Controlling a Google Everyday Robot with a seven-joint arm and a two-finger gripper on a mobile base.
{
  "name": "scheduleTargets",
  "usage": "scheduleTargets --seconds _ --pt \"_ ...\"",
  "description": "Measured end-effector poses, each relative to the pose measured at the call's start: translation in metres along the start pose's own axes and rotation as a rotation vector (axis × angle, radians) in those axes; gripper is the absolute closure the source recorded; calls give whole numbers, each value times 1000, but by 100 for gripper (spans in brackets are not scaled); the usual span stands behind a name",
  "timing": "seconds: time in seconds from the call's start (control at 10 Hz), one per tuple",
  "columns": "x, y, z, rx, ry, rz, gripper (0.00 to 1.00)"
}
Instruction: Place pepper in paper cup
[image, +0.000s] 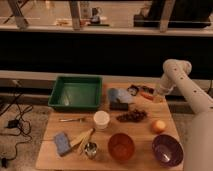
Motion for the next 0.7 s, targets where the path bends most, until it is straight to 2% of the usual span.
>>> scheduleTargets --seconds 0.3,0.7 --pt "-5 15 -7 5 15 -43 96" --pt "-9 25 -17 20 3 -69 96"
